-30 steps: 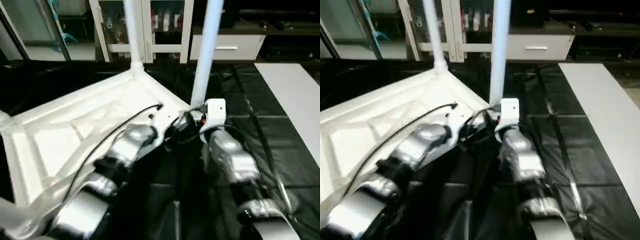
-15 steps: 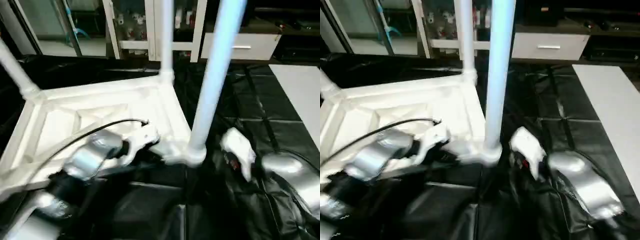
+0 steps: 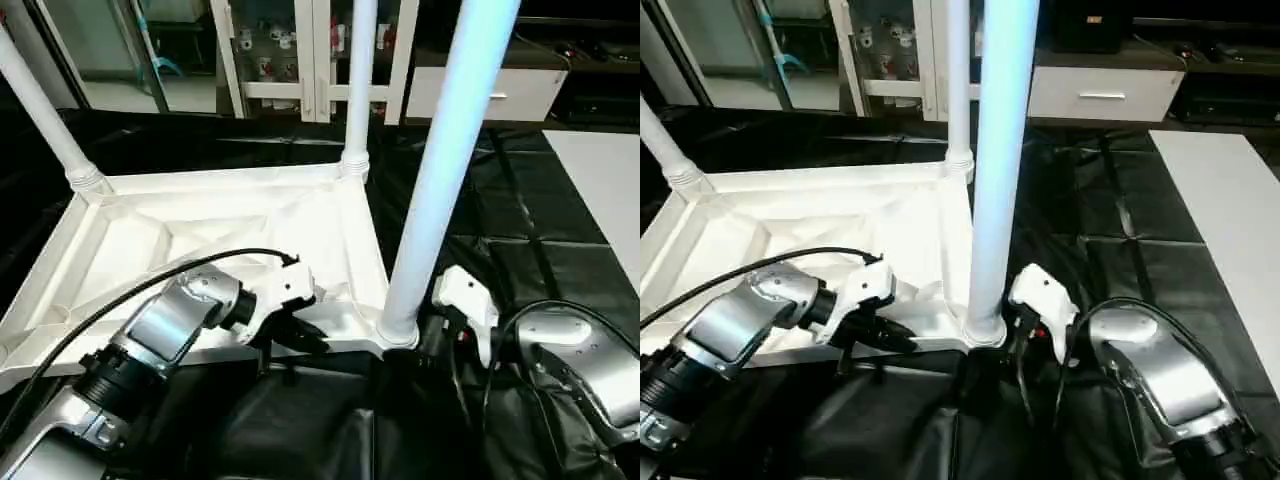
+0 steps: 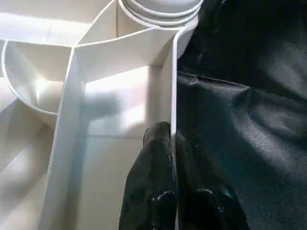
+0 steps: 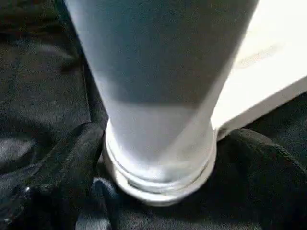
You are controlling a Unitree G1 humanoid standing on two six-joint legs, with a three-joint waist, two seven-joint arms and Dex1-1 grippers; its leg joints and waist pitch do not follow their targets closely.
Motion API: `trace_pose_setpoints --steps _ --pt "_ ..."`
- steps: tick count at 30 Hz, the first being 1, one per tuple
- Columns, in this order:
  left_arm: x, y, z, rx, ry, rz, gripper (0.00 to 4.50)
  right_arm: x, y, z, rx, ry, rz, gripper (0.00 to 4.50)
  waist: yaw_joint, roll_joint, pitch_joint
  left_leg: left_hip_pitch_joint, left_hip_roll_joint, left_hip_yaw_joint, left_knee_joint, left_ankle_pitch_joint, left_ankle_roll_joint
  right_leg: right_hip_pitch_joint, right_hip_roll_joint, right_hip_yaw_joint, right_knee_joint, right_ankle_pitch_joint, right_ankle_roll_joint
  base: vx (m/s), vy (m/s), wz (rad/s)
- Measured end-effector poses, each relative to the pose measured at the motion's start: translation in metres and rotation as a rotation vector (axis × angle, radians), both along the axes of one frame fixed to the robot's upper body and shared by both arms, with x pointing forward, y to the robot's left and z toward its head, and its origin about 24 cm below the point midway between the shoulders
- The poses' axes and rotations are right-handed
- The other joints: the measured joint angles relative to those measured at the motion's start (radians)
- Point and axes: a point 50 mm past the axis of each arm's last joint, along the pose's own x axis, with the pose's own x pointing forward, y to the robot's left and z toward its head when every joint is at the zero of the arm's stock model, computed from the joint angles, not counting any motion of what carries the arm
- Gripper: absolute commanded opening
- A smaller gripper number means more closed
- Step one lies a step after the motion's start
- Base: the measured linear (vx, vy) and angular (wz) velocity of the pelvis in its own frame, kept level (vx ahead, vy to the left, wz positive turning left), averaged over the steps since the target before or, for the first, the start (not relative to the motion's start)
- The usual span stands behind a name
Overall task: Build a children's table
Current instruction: Rotate leg to tighten
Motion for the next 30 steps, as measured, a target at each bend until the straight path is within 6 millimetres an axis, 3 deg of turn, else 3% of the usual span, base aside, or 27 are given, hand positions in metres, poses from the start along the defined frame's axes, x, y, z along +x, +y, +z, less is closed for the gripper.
trace_pose_setpoints --steps 13,26,30 --pt "0.0 0.001 -0.001 0.013 0.007 0.015 0.0 0.004 0.002 -0.003 0.037 0.031 -0.016 3.46 -0.008 0.0 0.0 0.001 0.0 0.0 0.004 0.0 0.0 0.0 0.0 0.0 0.005 0.0 0.0 0.0 0.0 0.0" --pt "0.002 0.002 -0.001 0.015 0.003 0.035 0.0 0.007 0.005 -0.004 0.063 0.027 -0.043 3.11 -0.023 0.0 0.0 0.002 0.0 -0.001 0.007 0.0 0.0 0.0 0.0 0.001 0.01 0.0 0.0 0.0 0.0 0.0" --pt "0.008 0.0 -0.004 -0.002 -0.009 0.109 0.0 0.014 0.011 -0.011 0.112 0.019 -0.147 3.04 -0.033 0.0 -0.001 0.002 0.0 -0.002 0.01 0.0 -0.001 0.0 0.0 0.001 0.013 0.0 0.0 0.0 0.0 0.0"
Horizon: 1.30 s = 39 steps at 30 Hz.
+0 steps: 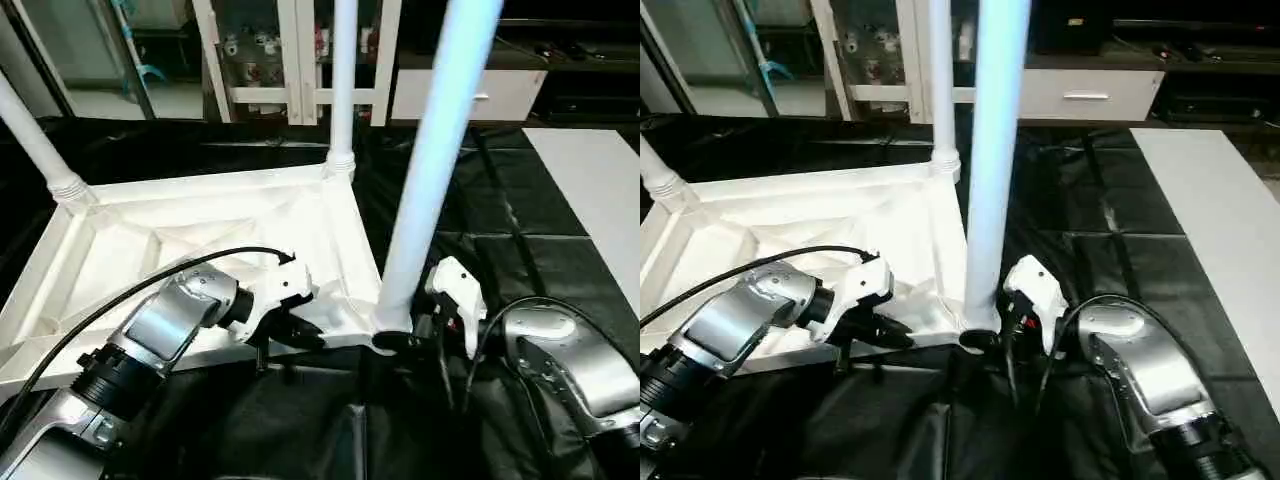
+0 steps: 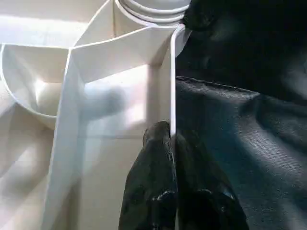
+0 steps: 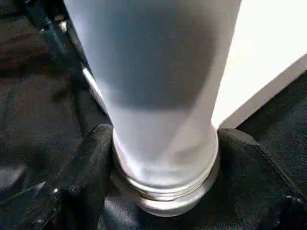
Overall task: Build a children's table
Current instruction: Rotate leg to tighten
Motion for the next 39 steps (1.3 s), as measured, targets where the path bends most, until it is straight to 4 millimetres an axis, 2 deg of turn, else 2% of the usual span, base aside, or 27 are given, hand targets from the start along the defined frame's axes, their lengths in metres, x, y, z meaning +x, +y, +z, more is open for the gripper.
trace_pose_setpoints --steps 5,17,20,24,29,31,33,35,37,39 --pt "0.015 -0.011 -0.003 -0.014 -0.042 0.106 0.0 0.014 0.005 -0.006 0.024 -0.023 -0.189 2.97 0.001 0.0 0.0 0.0 0.0 -0.001 0.002 0.0 0.0 0.001 0.0 0.0 0.001 0.0 -0.001 0.0 0.0 0.0" --pt "0.049 -0.063 -0.005 -0.013 -0.19 0.377 0.0 0.064 0.032 -0.01 0.013 -0.105 -0.813 2.92 -0.002 0.003 -0.003 -0.001 -0.001 -0.001 0.005 0.0 0.0 0.001 -0.001 0.001 0.0 0.001 -0.001 0.0 0.0 0.0" --pt "0.05 -0.074 -0.007 -0.032 -0.229 0.425 0.0 0.07 0.035 -0.01 0.013 -0.118 -0.917 2.91 -0.001 0.002 -0.003 -0.003 -0.002 -0.001 0.004 -0.001 0.001 0.002 -0.001 0.001 -0.003 0.001 -0.001 0.0 0.0 0.0" --pt "0.051 -0.082 -0.008 -0.052 -0.248 0.464 0.0 0.075 0.037 -0.009 0.005 -0.145 -0.974 2.9 -0.001 0.001 -0.003 -0.004 -0.002 -0.001 0.004 -0.001 0.002 0.0 -0.002 0.001 -0.004 0.001 -0.001 0.0 0.0 0.0" --pt "0.053 -0.082 -0.009 -0.06 -0.254 0.482 0.0 0.076 0.041 -0.009 0.041 -0.162 -0.98 2.88 -0.002 0.0 -0.002 -0.004 -0.002 0.0 0.003 -0.001 0.002 0.0 -0.002 0.0 -0.004 0.001 -0.001 0.0 0.0 0.0" --pt "0.053 -0.081 -0.009 -0.061 -0.258 0.482 0.0 0.076 0.041 -0.009 0.054 -0.165 -0.981 3.3 -0.002 0.001 -0.002 -0.005 -0.002 0.0 0.003 -0.001 0.002 0.0 -0.002 0.0 -0.004 0.001 -0.001 0.0 0.0 0.0" --pt "0.054 -0.079 -0.008 -0.058 -0.267 0.487 0.0 0.075 0.042 -0.008 0.087 -0.159 -0.969 3.41 -0.005 0.0 -0.002 -0.005 -0.002 0.0 0.003 -0.001 0.002 -0.001 -0.002 0.001 -0.004 0.001 -0.001 0.0 0.0 0.0" --pt "0.057 -0.074 -0.007 -0.048 -0.285 0.506 0.0 0.072 0.048 -0.005 0.142 -0.158 -0.927 3.55 -0.02 0.0 -0.001 -0.007 -0.001 0.0 0.003 -0.001 0.002 -0.003 -0.001 0.0 -0.004 0.001 -0.001 0.0 0.0 0.0" --pt "0.058 -0.071 -0.006 -0.044 -0.293 0.512 0.0 0.069 0.047 0.0 0.155 -0.182 -0.894 3.78 -0.022 -0.001 -0.001 -0.008 -0.001 -0.001 0.002 -0.001 0.002 -0.005 -0.001 0.0 -0.004 0.001 -0.001 0.0 0.0 0.0" --pt "0.058 -0.072 -0.006 -0.05 -0.296 0.503 0.0 0.067 0.04 0.006 0.137 -0.216 -0.868 3.81 -0.018 -0.001 0.0 -0.01 -0.001 -0.001 0.002 -0.001 0.003 -0.006 -0.001 -0.001 -0.005 0.001 -0.001 0.0 0.0 0.0"
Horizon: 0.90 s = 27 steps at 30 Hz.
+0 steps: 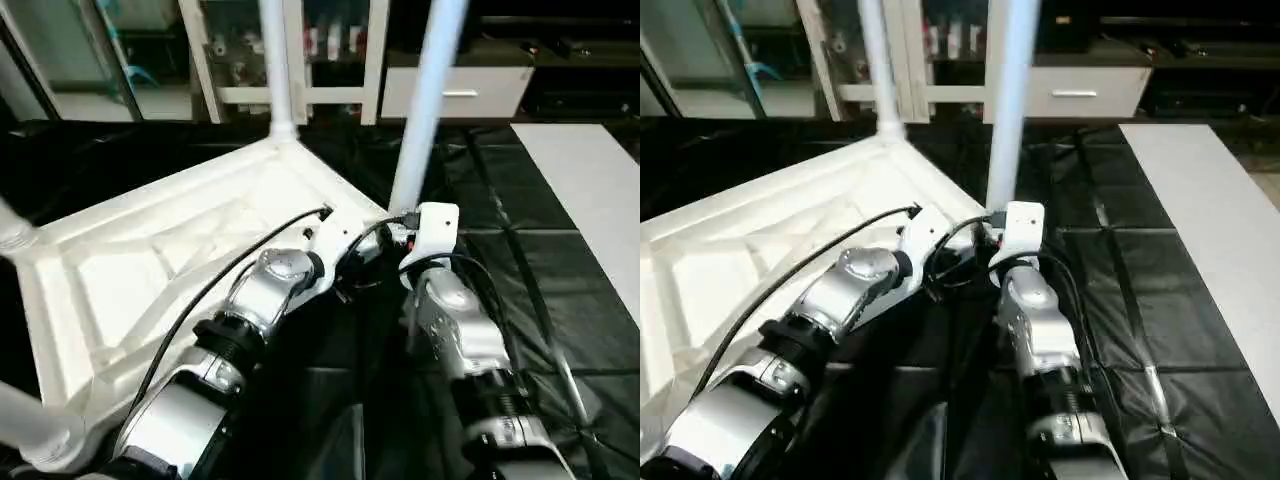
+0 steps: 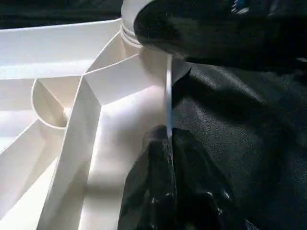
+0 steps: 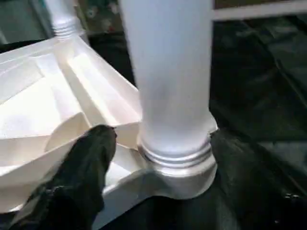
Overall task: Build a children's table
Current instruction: Rotate leg to tighten
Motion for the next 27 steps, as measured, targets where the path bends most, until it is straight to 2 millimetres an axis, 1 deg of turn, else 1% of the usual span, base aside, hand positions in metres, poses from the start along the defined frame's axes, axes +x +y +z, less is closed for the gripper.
trace_pose_setpoints --steps 1,3,4,8,10,11,13,14,15,16,17,18,19,20,23,25,27 --pt "0.0 0.0 0.0 -0.001 -0.002 -0.008 0.0 -0.003 -0.005 0.006 -0.02 -0.026 0.017 3.81 0.003 0.0 0.0 -0.001 0.0 0.0 0.0 0.003 0.005 0.0 0.0 0.0 -0.001 0.0 0.0 0.0 0.0 0.0" --pt "-0.001 -0.003 0.0 0.0 -0.006 -0.035 0.0 -0.013 -0.02 0.011 -0.067 -0.04 0.064 3.81 0.013 0.0 0.0 -0.002 0.0 0.0 -0.001 0.002 0.006 0.0 0.0 -0.001 -0.003 0.0 0.0 0.0 0.0 0.0" --pt "-0.002 -0.002 0.001 0.002 -0.008 -0.046 0.0 -0.02 -0.03 0.01 -0.083 -0.022 0.079 3.81 0.017 0.0 0.0 -0.002 0.0 0.0 -0.001 0.002 0.007 0.0 0.0 0.0 -0.005 0.0 0.0 0.0 0.0 0.0" --pt "-0.002 0.0 0.0 0.004 -0.026 -0.079 0.0 -0.047 -0.053 -0.004 -0.158 0.067 0.154 3.81 0.016 0.003 0.0 -0.001 0.001 0.0 -0.002 0.001 0.007 0.0 0.001 0.0 -0.005 0.0 0.0 0.0 0.0 0.0" --pt "-0.001 0.003 -0.001 0.009 -0.033 -0.081 0.0 -0.051 -0.055 -0.008 -0.173 0.09 0.176 3.81 0.01 0.006 0.0 0.0 0.001 0.0 -0.003 0.0 0.004 0.0 0.001 0.0 -0.004 0.001 0.001 0.0 0.0 0.0" --pt "-0.001 0.002 -0.001 0.007 -0.036 -0.085 0.0 -0.054 -0.056 -0.006 -0.182 0.09 0.177 3.81 0.01 0.006 0.0 0.0 0.001 0.0 -0.003 -0.001 0.001 0.0 0.001 0.0 -0.005 0.002 0.002 0.0 0.0 0.0" --pt "-0.003 -0.002 -0.003 -0.003 -0.044 -0.1 0.0 -0.061 -0.059 -0.003 -0.198 0.088 0.177 3.81 0.017 0.01 -0.001 0.003 0.0 0.0 -0.003 -0.001 0.0 0.003 0.001 0.0 -0.005 0.001 0.003 0.0 0.0 0.0" --pt "-0.003 -0.003 -0.004 -0.006 -0.046 -0.102 0.28 -0.065 -0.059 -0.002 -0.2 0.091 0.169 3.81 0.018 0.012 -0.002 0.003 0.0 0.0 -0.004 -0.001 0.0 0.003 0.001 0.0 -0.005 0.001 0.003 0.0 0.0 0.0" --pt "-0.003 -0.002 -0.004 -0.008 -0.047 -0.104 0.44 -0.067 -0.06 -0.003 -0.201 0.1 0.165 3.82 0.018 0.014 -0.003 0.004 0.0 0.0 -0.004 -0.001 0.0 0.003 0.001 0.001 -0.006 0.001 0.003 0.0 0.0 0.0" --pt "-0.003 -0.002 -0.004 -0.018 -0.048 -0.102 0.44 -0.069 -0.061 -0.005 -0.201 0.112 0.158 3.82 0.018 0.016 -0.003 0.004 0.0 0.0 -0.004 -0.001 0.0 0.003 0.001 0.001 -0.006 0.001 0.003 0.0 0.0 0.0" --pt "-0.002 -0.002 -0.002 -0.052 -0.047 -0.104 0.44 -0.071 -0.061 -0.006 -0.2 0.124 0.154 3.82 0.018 0.016 -0.002 0.003 0.0 0.0 -0.004 -0.001 0.0 0.003 0.001 0.001 -0.005 0.001 0.003 0.0 0.0 0.0" --pt "-0.002 -0.003 0.001 -0.084 -0.047 -0.11 0.67 -0.073 -0.061 -0.008 -0.197 0.135 0.152 3.82 0.019 0.015 -0.001 0.003 0.0 0.0 -0.004 -0.001 0.0 0.003 0.001 0.001 -0.006 0.001 0.003 0.0 0.0 0.0" --pt "-0.003 -0.003 0.005 -0.108 -0.051 -0.122 0.67 -0.073 -0.059 -0.009 -0.191 0.142 0.153 3.82 0.019 0.015 -0.001 0.002 0.0 0.0 -0.004 -0.001 0.0 0.003 0.001 0.001 -0.006 0.001 0.003 0.0 0.0 0.0" --pt "-0.004 -0.005 0.011 -0.137 -0.06 -0.151 0.83 -0.074 -0.058 -0.009 -0.187 0.147 0.15 3.82 0.019 0.016 -0.002 0.002 0.0 0.0 -0.004 -0.001 0.0 0.003 0.001 0.001 -0.006 0.001 0.003 0.0 0.0 0.0" --pt "-0.009 -0.008 0.023 -0.189 -0.079 -0.209 0.87 -0.074 -0.055 -0.006 -0.191 0.13 0.162 3.82 0.018 0.017 -0.002 0.001 0.0 0.0 -0.006 -0.001 0.0 0.003 0.001 0.001 -0.01 0.002 0.003 0.0 0.0 0.0" --pt "-0.013 -0.002 0.027 -0.203 -0.069 -0.233 1.27 -0.075 -0.053 -0.002 -0.2 0.118 0.176 3.82 0.016 0.017 -0.002 0.002 0.0 0.0 -0.008 -0.001 0.0 0.002 0.001 0.0 -0.01 0.002 0.003 0.0 0.0 0.0" --pt "-0.018 0.008 0.03 -0.197 -0.057 -0.26 1.31 -0.077 -0.053 0.0 -0.206 0.118 0.181 3.82 0.015 0.018 -0.002 0.002 0.0 0.0 -0.009 -0.001 0.0 0.002 0.001 0.0 -0.01 0.002 0.003 0.0 0.0 0.0"
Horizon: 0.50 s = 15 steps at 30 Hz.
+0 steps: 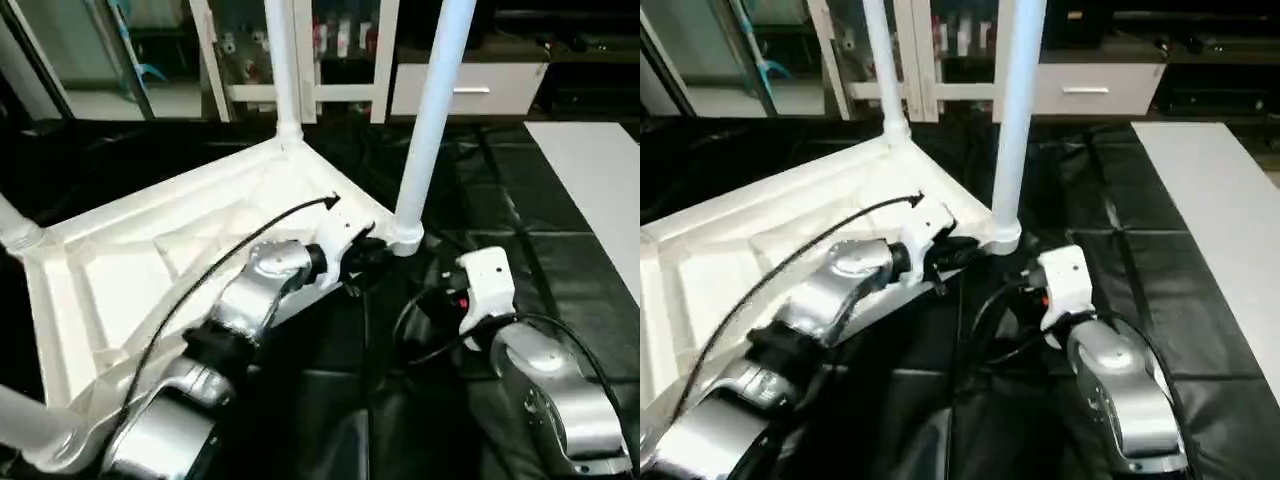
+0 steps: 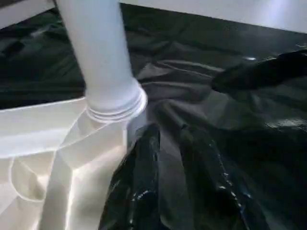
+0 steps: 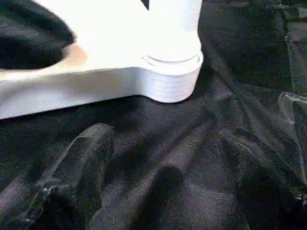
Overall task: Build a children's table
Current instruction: Rotate leg to tighten
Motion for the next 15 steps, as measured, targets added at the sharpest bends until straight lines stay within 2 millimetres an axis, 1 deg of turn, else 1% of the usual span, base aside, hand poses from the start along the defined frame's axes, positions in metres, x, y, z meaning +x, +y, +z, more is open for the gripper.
trace_pose_setpoints --steps 3,4,8,11,14,15 --pt "-0.007 0.018 0.005 0.038 0.025 -0.048 1.31 -0.004 -0.002 -0.001 -0.007 0.014 0.0 3.82 0.003 0.002 0.0 0.002 0.0 0.0 -0.001 0.0 -0.001 0.0 0.0 0.0 0.0 0.0 0.0 0.0 0.0 0.0" --pt "-0.014 0.027 0.006 0.073 0.041 -0.092 1.31 -0.006 -0.002 -0.001 -0.009 0.02 0.001 3.82 0.002 0.003 0.0 0.002 0.0 0.0 -0.002 0.0 -0.001 0.001 0.0 0.0 -0.001 0.0 0.0 0.0 0.0 0.0" --pt "-0.033 0.05 0.003 0.185 0.14 -0.149 1.31 -0.008 -0.002 0.0 -0.017 0.024 0.014 3.82 0.001 0.004 0.0 0.003 0.0 0.001 -0.002 0.001 -0.001 0.001 0.0 0.001 0.0 -0.001 0.001 0.0 0.0 0.0" --pt "-0.035 0.056 0.001 0.265 0.156 -0.135 1.31 -0.008 0.001 0.0 -0.018 0.03 0.031 3.82 0.004 0.005 0.0 0.004 0.0 0.001 -0.002 0.001 -0.002 0.002 0.0 0.001 0.0 -0.001 0.001 0.0 0.0 0.0" --pt "-0.033 0.053 -0.008 0.317 0.154 -0.085 1.31 -0.009 0.006 -0.001 -0.016 0.037 0.051 3.82 0.002 0.005 0.0 0.004 -0.001 0.001 -0.002 0.001 -0.002 0.003 0.0 0.002 0.0 -0.001 0.001 0.0 0.0 0.0" --pt "-0.028 0.052 -0.011 0.329 0.148 -0.046 1.31 -0.009 0.006 -0.002 -0.016 0.039 0.056 3.82 0.002 0.005 0.0 0.004 -0.001 0.001 -0.002 0.001 -0.003 0.003 0.0 0.002 0.0 -0.001 0.001 0.0 0.0 0.0"
